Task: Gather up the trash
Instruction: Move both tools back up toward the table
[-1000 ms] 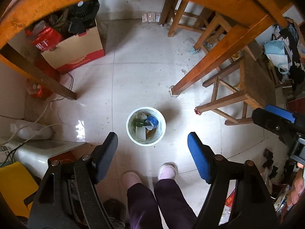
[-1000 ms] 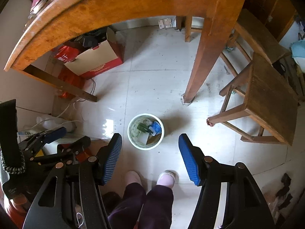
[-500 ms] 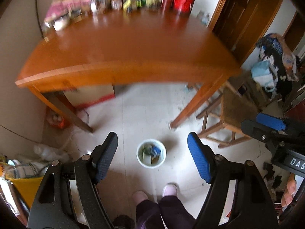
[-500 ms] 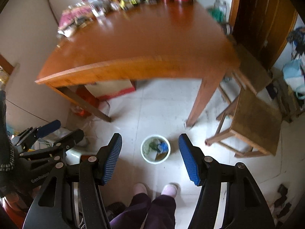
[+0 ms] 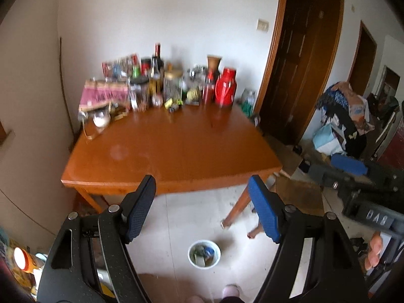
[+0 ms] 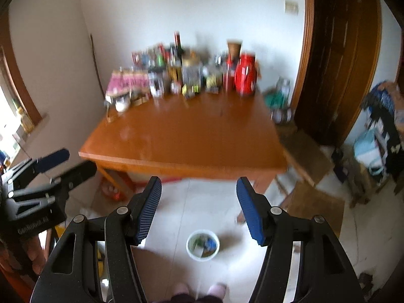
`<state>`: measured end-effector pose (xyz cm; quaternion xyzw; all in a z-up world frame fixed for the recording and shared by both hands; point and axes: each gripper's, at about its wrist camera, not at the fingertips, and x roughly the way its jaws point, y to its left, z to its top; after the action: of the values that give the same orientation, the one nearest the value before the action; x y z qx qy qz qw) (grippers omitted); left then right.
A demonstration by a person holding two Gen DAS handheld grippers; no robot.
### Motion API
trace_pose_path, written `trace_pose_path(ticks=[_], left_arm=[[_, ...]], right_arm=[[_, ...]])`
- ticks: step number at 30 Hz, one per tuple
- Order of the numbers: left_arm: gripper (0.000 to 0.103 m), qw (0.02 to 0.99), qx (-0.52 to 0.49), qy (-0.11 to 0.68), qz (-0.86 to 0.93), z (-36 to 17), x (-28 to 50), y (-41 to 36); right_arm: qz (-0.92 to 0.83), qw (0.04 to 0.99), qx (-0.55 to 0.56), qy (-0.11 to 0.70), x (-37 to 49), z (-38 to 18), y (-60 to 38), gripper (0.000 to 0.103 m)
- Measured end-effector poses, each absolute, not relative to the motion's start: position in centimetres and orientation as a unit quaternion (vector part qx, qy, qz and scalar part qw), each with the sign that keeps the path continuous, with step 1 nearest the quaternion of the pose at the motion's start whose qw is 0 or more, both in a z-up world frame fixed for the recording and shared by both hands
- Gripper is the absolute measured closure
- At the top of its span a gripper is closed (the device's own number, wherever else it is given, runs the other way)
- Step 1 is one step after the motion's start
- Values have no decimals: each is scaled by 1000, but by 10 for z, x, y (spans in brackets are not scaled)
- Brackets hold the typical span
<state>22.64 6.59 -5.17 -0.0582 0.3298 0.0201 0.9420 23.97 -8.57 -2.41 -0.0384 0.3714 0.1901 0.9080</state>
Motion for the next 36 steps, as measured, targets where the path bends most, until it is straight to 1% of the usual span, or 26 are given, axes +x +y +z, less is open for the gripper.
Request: trace_pose_path(ticks=[2, 5, 6, 7, 9, 11, 13, 15, 17, 24, 25, 26, 27, 28, 36], left_arm=[[28, 949, -52, 311, 24, -37, 218, 70], [24, 956, -44, 290, 30, -19, 211, 75], [19, 959, -42, 279, 31, -13, 210, 77], [12, 961, -41, 271, 33, -9, 207, 77], [7, 967, -41, 250, 38, 1, 208, 82], [4, 969, -44, 240, 42, 9, 213, 86], [3, 971, -46, 231, 45, 12, 217, 88], [3, 972, -48, 224, 52, 14, 228, 91], [3, 972, -49, 220, 58, 15, 236, 92], [3, 974, -26, 208, 85, 21, 298, 77], [3, 974, -23, 207, 88, 22, 309, 74], [3, 974, -21, 206, 90, 24, 323, 70], [3, 974, -21, 206, 93, 25, 336, 67], [3, 973, -21, 206, 97, 25, 345, 65], [3, 961, -73, 226, 142, 12, 425, 65]], right_arm=[[188, 919, -36, 344, 233, -8, -82, 45], [186, 935, -31, 301, 226, 9, -83, 45], [183, 938, -31, 292, 226, 13, -83, 45], [181, 940, -32, 286, 226, 17, -81, 45], [178, 944, -35, 275, 231, 23, -78, 43], [179, 948, -30, 261, 233, 29, -78, 27], [180, 954, -18, 241, 238, 34, -80, 23], [179, 956, -13, 231, 247, 39, -79, 22], [179, 959, -12, 220, 260, 42, -79, 13], [196, 958, -41, 204, 312, 44, -83, 12], [200, 957, -43, 206, 322, 45, -85, 10], [204, 955, -45, 210, 329, 45, -87, 5], [210, 953, -46, 215, 340, 45, -90, 1], [215, 951, -47, 219, 351, 46, -93, 0], [229, 940, -70, 243, 423, 42, -106, 0]])
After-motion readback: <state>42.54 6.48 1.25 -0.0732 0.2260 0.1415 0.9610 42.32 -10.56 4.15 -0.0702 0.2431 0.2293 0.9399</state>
